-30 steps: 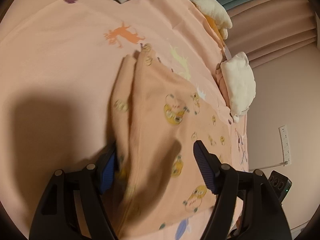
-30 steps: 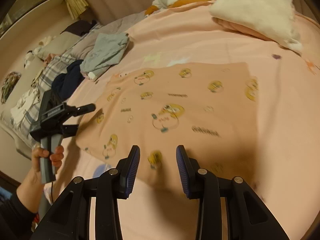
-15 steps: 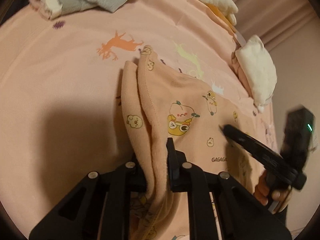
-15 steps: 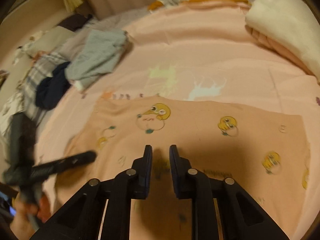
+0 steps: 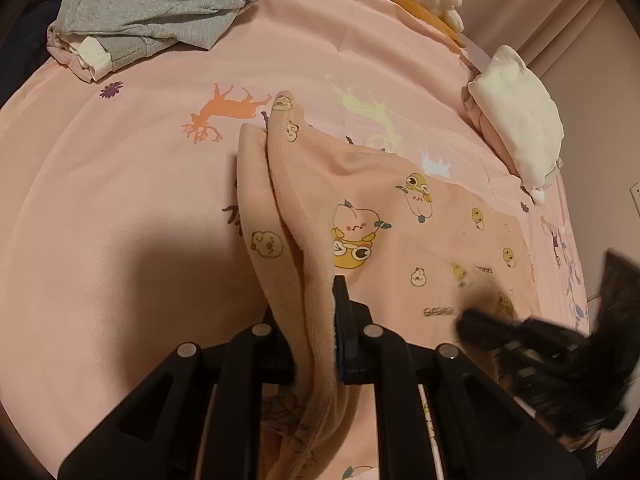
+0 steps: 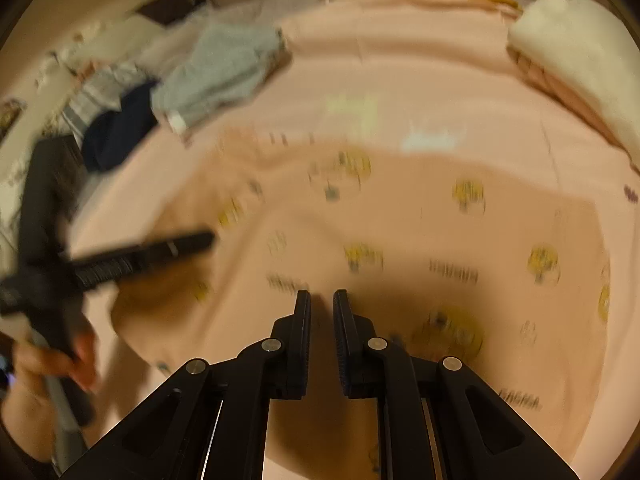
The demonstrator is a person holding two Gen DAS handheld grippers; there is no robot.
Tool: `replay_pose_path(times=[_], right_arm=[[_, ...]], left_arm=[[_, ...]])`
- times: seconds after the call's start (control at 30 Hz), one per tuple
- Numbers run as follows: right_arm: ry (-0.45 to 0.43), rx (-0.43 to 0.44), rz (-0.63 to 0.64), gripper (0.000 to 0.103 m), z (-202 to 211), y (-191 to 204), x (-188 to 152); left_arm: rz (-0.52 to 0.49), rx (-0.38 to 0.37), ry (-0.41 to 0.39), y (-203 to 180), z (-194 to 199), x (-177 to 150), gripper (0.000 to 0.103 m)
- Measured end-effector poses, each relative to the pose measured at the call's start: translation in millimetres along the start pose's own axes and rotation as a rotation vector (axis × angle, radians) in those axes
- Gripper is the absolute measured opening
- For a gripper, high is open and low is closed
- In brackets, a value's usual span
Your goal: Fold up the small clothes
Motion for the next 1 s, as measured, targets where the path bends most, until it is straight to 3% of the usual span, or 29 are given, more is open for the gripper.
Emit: replay_pose_path(times=[0.2, 0.33, 0.67, 0.73, 0.83, 0.87, 0.9, 1.0], right_arm=[[-0.011, 0.045, -0.018, 0.015, 10, -1, -2], [-0.08, 0.106, -0.069, 0.015, 34, -9, -3], [-0.186, 0.265, -0.36, 0.017, 64, -78, -7], [-0.194, 0.315, -0.424, 0.027, 66, -88, -11], [-0.211, 0.413, -0.553, 0.038, 60, -106, -11], [-0.213, 0.456, -0.6, 0.038, 58, -112, -11], [-0.212, 0.491, -0.638, 0.04, 55, -115, -12], [-0.211, 0.553, -0.758, 0.051, 46, -129, -15]], left_arm=[[-0.026, 0.013, -0.02, -19, 14, 4, 0.011], [-0.071, 0.01, -0.034, -44, 26, 8, 0.011], [-0.251, 0.015, -0.016, -139, 13, 5, 0.011], [-0.275, 0.034, 0.002, -153, 2, 0, 0.012], [-0.283, 0.025, 0.05, -167, -22, -8, 0.023], [-0.275, 0.01, 0.084, -170, -31, -12, 0.039], [-0.262, -0.011, 0.111, -173, -37, -16, 0.047], [-0.261, -0.022, 0.126, -179, -44, -24, 0.044]])
Point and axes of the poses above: each gripper's, at about its wrist camera, not at the fingertips, and z roughly against the way its jaws point, y to its left, x to its top, the point moved 7 cm from there along -z, roughly the way its jaws point, and after that the axes turned 3 degrees about -x, right-handed, at the moved point
